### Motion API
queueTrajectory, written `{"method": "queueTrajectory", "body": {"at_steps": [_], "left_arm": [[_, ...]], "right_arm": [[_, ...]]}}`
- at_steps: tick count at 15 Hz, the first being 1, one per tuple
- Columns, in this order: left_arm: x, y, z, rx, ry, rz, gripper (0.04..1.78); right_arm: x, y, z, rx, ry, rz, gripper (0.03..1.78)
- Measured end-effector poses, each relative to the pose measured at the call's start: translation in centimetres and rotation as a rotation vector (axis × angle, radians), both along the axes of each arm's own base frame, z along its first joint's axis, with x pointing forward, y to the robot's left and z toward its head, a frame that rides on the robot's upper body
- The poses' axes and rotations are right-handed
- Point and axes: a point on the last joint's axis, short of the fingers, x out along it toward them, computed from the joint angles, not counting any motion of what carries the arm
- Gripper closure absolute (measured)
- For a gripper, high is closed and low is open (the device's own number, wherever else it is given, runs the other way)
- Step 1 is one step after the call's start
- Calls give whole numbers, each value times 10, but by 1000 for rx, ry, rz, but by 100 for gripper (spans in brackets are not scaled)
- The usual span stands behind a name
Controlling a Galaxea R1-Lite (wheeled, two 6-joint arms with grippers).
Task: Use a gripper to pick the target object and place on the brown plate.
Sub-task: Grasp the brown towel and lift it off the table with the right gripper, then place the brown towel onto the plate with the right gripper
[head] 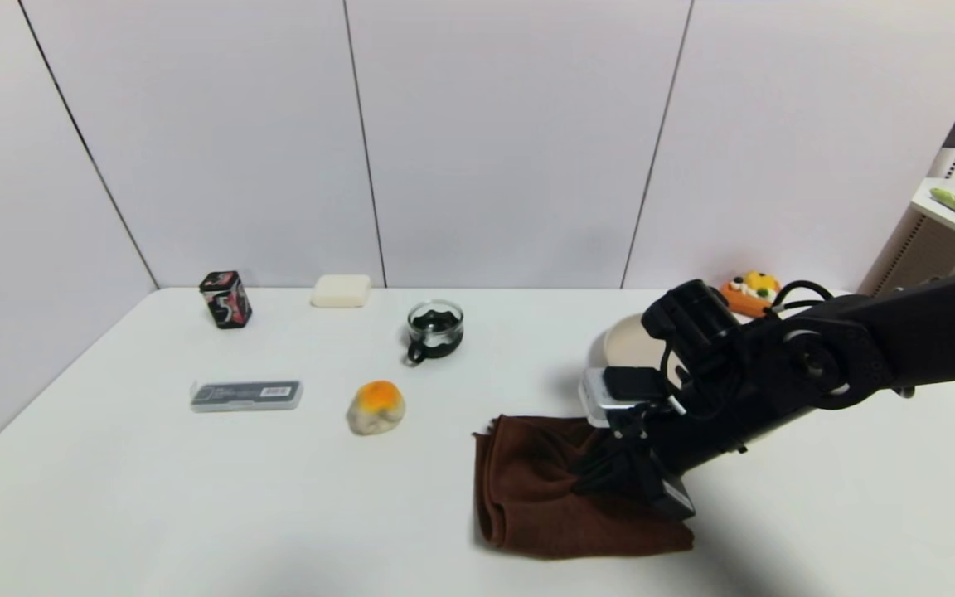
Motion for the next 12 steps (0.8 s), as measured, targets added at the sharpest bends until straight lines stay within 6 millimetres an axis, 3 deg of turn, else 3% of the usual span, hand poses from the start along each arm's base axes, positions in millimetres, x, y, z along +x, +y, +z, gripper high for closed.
{"method": "queueTrajectory", "body": {"at_steps": [3, 5, 12], "left_arm": [[0, 0, 0, 0, 0, 0, 13], [0, 0, 0, 0, 0, 0, 13], [0, 0, 0, 0, 0, 0, 13]], "right_arm": [[-2, -1, 7, 7, -10, -4, 174], [-5, -6, 22, 27, -46, -21, 174], [-17, -44, 104, 145, -269, -150, 174]]}}
